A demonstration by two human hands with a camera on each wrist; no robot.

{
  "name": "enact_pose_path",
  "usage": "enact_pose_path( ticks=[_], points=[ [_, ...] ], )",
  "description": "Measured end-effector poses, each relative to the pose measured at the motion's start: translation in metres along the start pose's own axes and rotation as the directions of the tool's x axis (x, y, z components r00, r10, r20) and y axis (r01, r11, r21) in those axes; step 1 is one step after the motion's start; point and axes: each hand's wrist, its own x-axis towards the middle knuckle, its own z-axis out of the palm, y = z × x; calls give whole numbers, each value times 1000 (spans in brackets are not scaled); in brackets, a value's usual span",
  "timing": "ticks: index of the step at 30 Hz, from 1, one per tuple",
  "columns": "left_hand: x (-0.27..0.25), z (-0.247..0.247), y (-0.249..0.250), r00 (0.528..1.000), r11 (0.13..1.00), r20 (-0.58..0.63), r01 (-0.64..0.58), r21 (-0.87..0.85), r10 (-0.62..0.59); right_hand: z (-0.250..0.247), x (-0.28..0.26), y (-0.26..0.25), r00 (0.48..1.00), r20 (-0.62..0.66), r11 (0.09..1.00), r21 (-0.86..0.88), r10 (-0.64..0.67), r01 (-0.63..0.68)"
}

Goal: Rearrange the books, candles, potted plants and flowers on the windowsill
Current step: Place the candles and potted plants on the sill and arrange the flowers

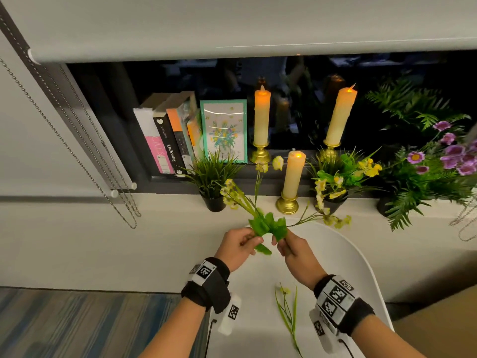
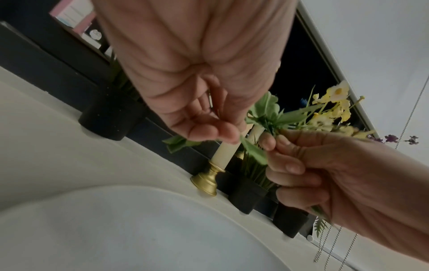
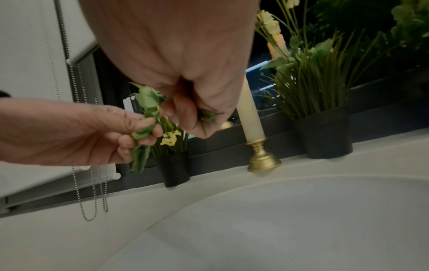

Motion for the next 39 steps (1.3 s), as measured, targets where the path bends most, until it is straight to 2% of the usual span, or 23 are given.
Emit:
enact_pose_path(
  ticks=[4,8,13,16,18,20,22,24,26,29,33,36,39],
  points=[
    [4,-6,3,995,990,-71,-67,127,77,-1,3,-9,1000,-29,999,43,-2,4],
    [5,-10,5,986,993,-147,-65,101,80,-3,7,-8,996,-50,997,31,71,-70],
    [9,-13,5,961,995,-269,-34,95,59,-11,6,-9,991,42,992,-11,125,-124],
    [11,-18,3,921,991,-384,-13,130,63,-15,6,-4,987,-115,993,-22,112,-115],
    [12,-23,-2,893,986,-450,44,158,32,-16,6,3,962,-246,991,-35,118,-131],
    [12,-28,-5,875,976,-483,132,172,-33,-17,5,10,933,-326,986,-14,152,-166],
    [10,-31,-4,852,966,-506,228,125,-136,-17,5,12,925,-346,986,0,155,-165],
    [10,-31,-2,843,959,-502,271,86,-193,-15,6,8,950,-295,994,-11,105,-113],
    [11,-31,-1,850,965,-493,253,69,-188,-11,8,0,961,-273,999,-8,46,-50],
    [14,-32,-8,870,976,-462,213,38,-172,-10,15,-18,929,-370,1000,2,-20,22],
    [12,-39,-19,857,973,-469,231,-20,-214,-17,22,-47,884,-457,988,58,-101,143],
    [6,-34,-5,901,989,-408,141,-44,-147,-18,27,-56,912,-384,978,84,-143,189],
    [2,-22,18,957,988,-281,29,-149,-70,-11,33,-60,944,-304,983,92,-127,162]
  ],
)
